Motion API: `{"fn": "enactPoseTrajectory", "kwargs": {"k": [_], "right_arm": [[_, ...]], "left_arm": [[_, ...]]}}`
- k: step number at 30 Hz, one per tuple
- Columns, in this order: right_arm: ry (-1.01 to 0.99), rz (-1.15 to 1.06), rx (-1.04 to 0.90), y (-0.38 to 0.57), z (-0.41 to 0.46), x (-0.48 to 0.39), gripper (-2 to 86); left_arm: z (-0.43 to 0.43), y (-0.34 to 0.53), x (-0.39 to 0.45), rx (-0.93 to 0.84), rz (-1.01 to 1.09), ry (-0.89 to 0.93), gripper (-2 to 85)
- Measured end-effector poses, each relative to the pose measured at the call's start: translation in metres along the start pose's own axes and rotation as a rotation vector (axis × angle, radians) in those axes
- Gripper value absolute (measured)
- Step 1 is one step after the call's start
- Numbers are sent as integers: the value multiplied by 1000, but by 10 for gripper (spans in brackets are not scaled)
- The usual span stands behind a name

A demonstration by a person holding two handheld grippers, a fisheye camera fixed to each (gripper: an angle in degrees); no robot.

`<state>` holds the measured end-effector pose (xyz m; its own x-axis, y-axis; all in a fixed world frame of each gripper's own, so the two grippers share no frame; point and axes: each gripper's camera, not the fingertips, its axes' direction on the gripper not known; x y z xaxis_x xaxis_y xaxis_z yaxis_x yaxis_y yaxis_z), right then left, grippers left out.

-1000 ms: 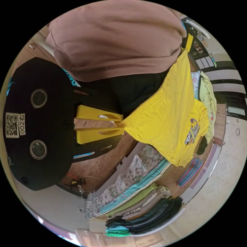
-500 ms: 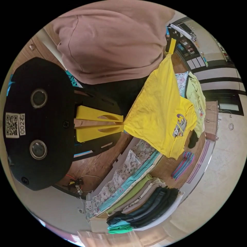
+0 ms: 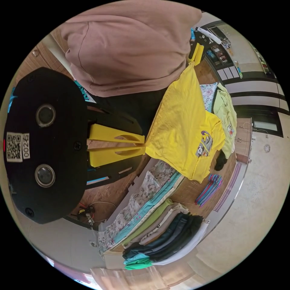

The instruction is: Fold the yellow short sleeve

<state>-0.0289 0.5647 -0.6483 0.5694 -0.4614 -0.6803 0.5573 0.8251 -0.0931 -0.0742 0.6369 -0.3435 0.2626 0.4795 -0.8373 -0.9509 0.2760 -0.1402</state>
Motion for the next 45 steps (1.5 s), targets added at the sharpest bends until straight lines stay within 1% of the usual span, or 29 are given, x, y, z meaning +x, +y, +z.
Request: {"fn": "enactPoseTrajectory", "kwargs": {"k": [4,8,12,16,23,28,32,39,42,45], "right_arm": [[15,2,5,-7,-6,7,-8],[36,6,22,-15,-13,13,-8],[78,-7,59,-27,-24,20,-9],[150,-28,103,-41,-38,32,-9],[215,-17,207,-58,-67,59,-9],[266,-61,247,-71,-82,74,-9],[267,-114,248,-81,-86,83,-9],[242,-127,288,-118,-58,112,-9],[248,-108,316,-149,-33,134,-9],[303,-91,337,-192,-5,161,-9]], "left_arm": [[4,0,6,-12,32,-43,42],[-2,4,5,13,32,-27,-1],[-18,6,1,41,42,-38,-8],[-52,3,-4,123,67,-45,-9],[-108,-9,1,256,140,-64,-10],[-130,-16,5,297,182,-61,-10],[-148,-22,10,303,225,-73,-10],[-154,-45,7,281,249,-140,-10],[-147,-70,-10,273,232,-179,-10],[-140,-107,-30,272,222,-241,-10]]}}
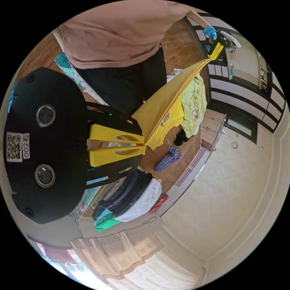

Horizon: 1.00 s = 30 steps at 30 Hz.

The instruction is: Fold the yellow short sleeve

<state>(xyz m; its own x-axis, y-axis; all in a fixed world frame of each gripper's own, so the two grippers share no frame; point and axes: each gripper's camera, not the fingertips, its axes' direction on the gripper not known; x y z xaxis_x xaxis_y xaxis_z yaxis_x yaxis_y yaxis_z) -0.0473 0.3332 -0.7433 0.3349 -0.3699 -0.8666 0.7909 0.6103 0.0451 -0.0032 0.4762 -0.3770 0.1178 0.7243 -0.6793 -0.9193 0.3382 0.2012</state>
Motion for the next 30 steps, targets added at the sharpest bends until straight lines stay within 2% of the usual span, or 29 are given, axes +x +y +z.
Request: {"fn": "enactPoseTrajectory", "kwargs": {"k": [11,22,30], "right_arm": [[35,83,-37,-97,243,95,-9],[-78,209,-247,-116,543,160,-9],[-130,239,-360,-107,701,178,-8]], "left_arm": [[155,-132,-125,-126,-109,-173,-10],[356,-206,-210,-332,-215,-79,-10],[454,-223,-243,-409,-283,-51,-10]]}}
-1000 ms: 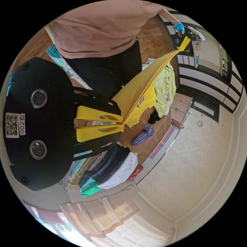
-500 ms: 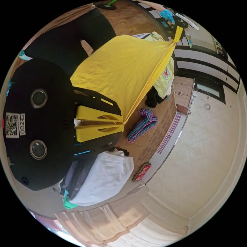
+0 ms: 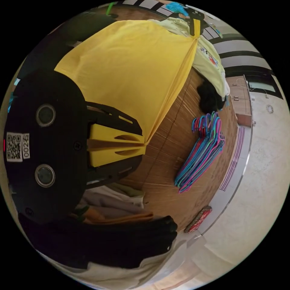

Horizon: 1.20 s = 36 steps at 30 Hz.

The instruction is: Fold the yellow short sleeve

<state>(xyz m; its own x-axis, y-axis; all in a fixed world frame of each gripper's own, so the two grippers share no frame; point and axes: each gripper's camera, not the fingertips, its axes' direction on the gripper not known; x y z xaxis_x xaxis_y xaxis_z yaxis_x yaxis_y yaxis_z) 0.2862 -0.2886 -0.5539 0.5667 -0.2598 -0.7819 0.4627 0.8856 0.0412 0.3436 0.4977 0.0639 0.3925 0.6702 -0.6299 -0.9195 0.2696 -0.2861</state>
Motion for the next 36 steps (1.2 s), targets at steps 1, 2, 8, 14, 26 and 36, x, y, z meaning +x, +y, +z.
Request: {"fn": "enactPoseTrajectory", "kwargs": {"k": [1,2,8,14,26,36], "right_arm": [[-3,-6,-12,-6,18,3,-7],[-6,-10,-19,-9,27,5,-6],[-30,-48,-97,-29,101,22,26],[-34,-17,-87,-31,129,50,53],[-205,139,42,-2,155,85,82],[-95,161,-30,10,182,95,66]], "left_arm": [[9,-8,-3,-14,-2,1,-10],[17,-14,-5,-31,-5,4,-10],[48,-37,-18,-96,-36,37,-9],[47,-48,-44,-100,-139,40,-2],[60,-39,-70,4,-250,182,64],[75,-32,-75,-9,-313,113,46]]}}
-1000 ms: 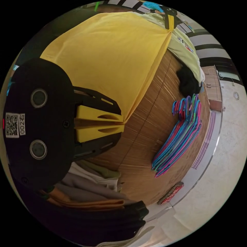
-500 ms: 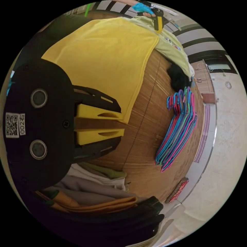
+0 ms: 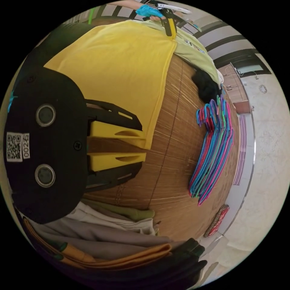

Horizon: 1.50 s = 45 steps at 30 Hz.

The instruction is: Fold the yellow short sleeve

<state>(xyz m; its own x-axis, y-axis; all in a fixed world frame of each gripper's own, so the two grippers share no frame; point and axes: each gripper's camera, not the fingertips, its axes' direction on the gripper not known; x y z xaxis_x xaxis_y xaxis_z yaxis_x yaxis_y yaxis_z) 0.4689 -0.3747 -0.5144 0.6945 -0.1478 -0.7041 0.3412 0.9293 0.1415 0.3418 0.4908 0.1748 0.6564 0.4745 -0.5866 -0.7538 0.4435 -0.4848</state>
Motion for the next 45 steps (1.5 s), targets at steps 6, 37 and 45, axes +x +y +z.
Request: {"fn": "enactPoseTrajectory", "kwargs": {"k": [6,37,45], "right_arm": [[22,-70,108,36,-48,0,47],[-467,-327,-73,324,-134,-26,63],[-439,-383,-56,345,-167,-29,0]], "left_arm": [[-46,28,-8,88,23,-8,6],[-25,252,0,-53,312,323,59],[-38,274,-2,-7,325,307,-4]]}}
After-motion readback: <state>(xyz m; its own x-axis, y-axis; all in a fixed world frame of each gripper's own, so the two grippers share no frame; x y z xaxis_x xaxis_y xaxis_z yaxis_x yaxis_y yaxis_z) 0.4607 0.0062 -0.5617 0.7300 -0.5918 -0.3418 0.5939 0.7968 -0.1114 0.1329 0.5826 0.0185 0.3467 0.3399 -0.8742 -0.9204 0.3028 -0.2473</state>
